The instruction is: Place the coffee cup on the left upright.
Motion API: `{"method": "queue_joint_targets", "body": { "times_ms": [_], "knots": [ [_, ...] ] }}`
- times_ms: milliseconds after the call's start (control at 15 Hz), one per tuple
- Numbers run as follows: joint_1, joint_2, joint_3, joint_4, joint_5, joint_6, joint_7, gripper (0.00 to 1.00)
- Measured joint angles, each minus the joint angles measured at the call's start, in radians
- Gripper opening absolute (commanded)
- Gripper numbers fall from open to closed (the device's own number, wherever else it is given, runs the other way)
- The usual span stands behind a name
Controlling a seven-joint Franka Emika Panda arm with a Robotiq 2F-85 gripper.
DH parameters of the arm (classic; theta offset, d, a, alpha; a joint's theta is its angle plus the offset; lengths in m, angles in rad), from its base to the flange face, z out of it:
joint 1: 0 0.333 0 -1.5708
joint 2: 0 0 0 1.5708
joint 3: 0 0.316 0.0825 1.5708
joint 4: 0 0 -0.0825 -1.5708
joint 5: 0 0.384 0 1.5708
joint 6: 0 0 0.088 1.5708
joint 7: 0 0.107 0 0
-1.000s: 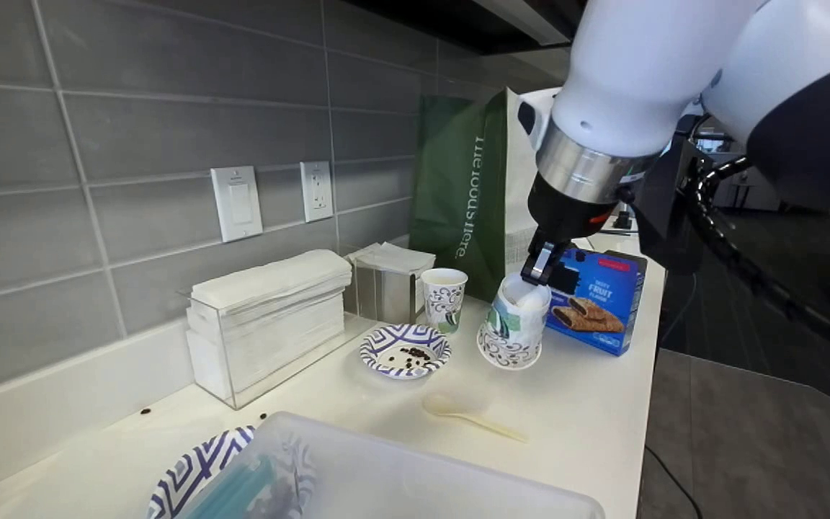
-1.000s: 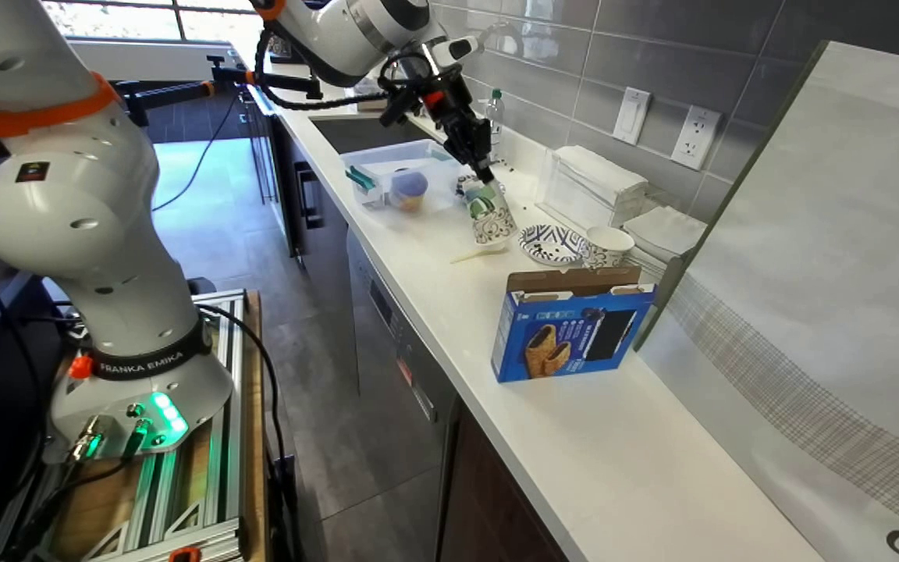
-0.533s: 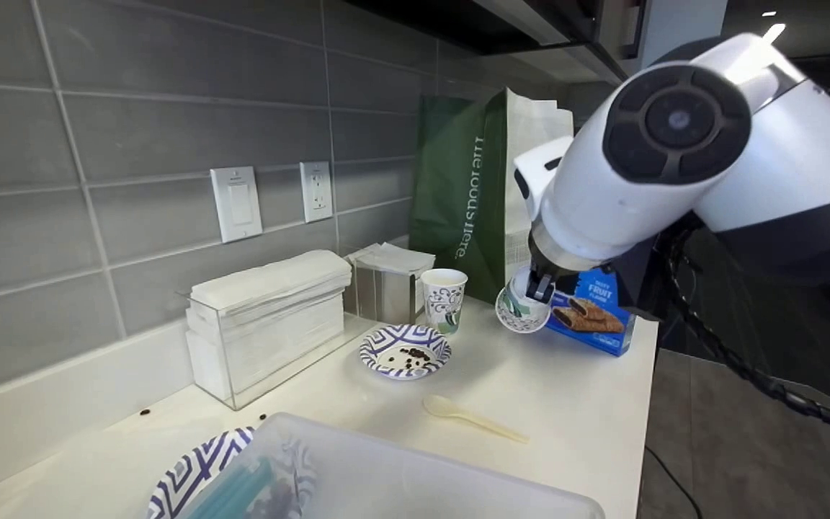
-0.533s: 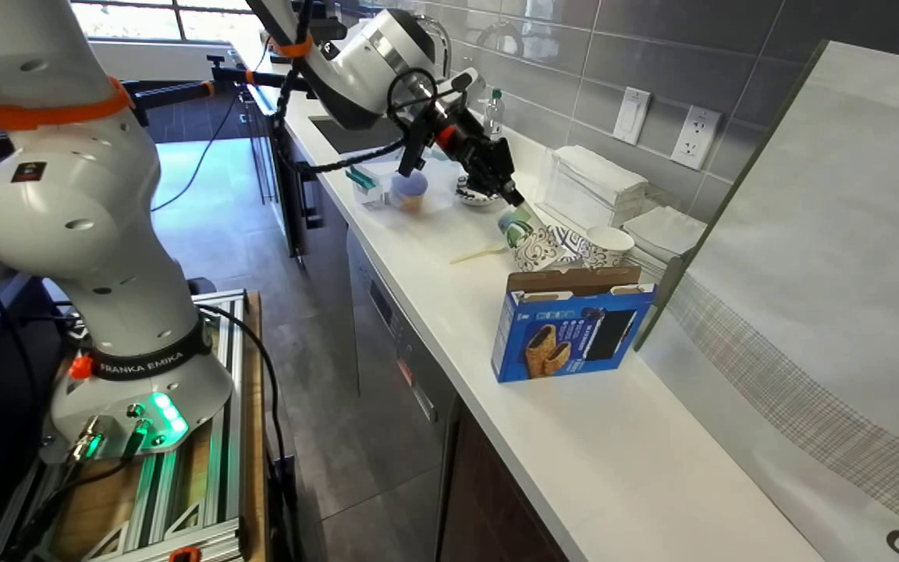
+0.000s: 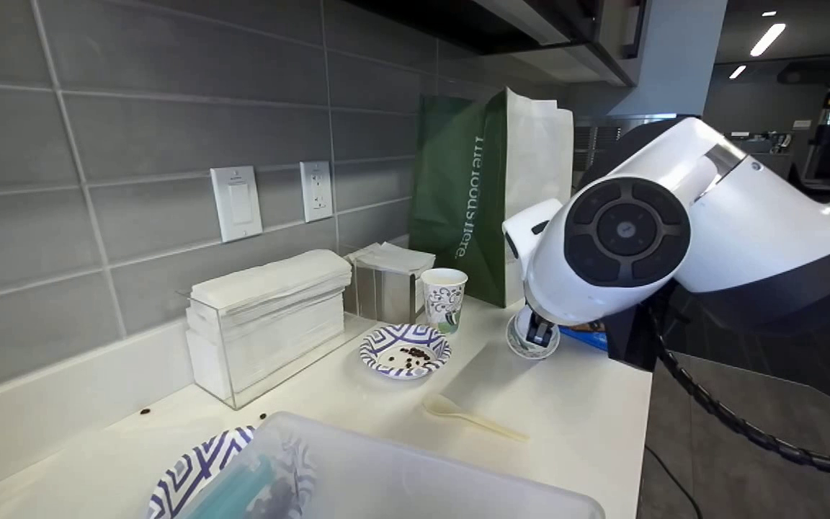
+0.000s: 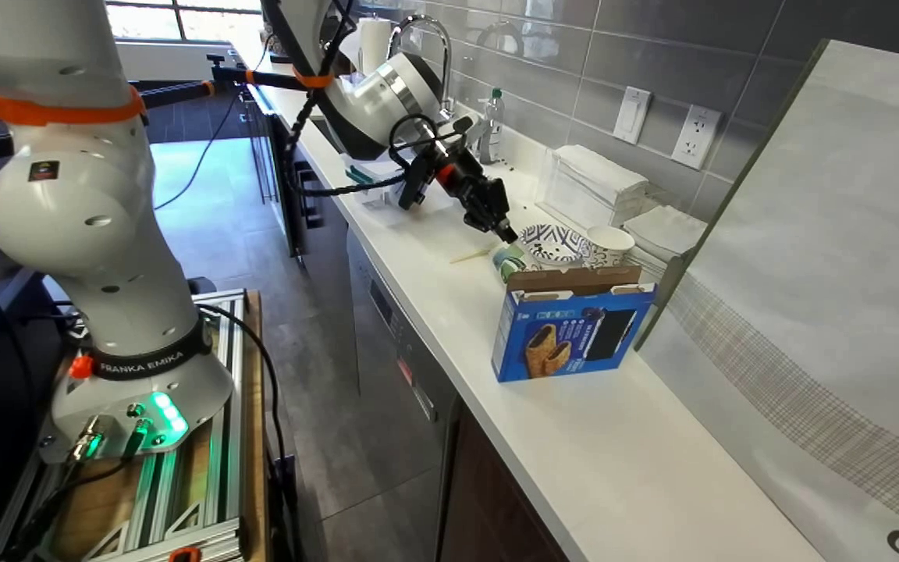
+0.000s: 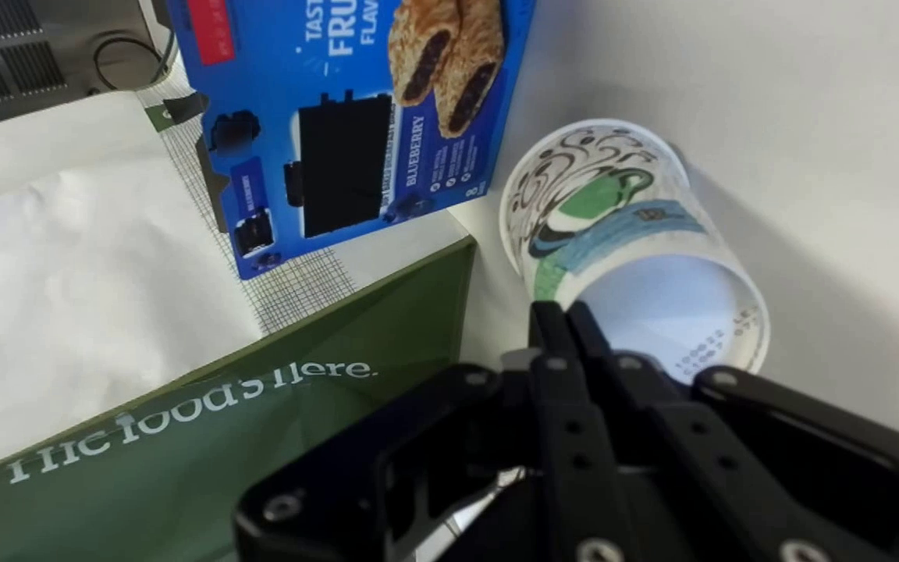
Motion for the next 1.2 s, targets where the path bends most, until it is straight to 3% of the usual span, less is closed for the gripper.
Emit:
{"method": "queue_joint_targets", "body": {
  "times_ms": [333,600,1200],
  "knots": [
    [0.024,0.014,-0.016,0.021,0.033,0.011,0.007,0.72],
    [0.028,0.002,-0.025,0.064,0.227,0.081,-0.065,0.99],
    [-0.025,-0.067,-0.161,0.156,0.845,0.146,-0.486,1.0]
  ]
}}
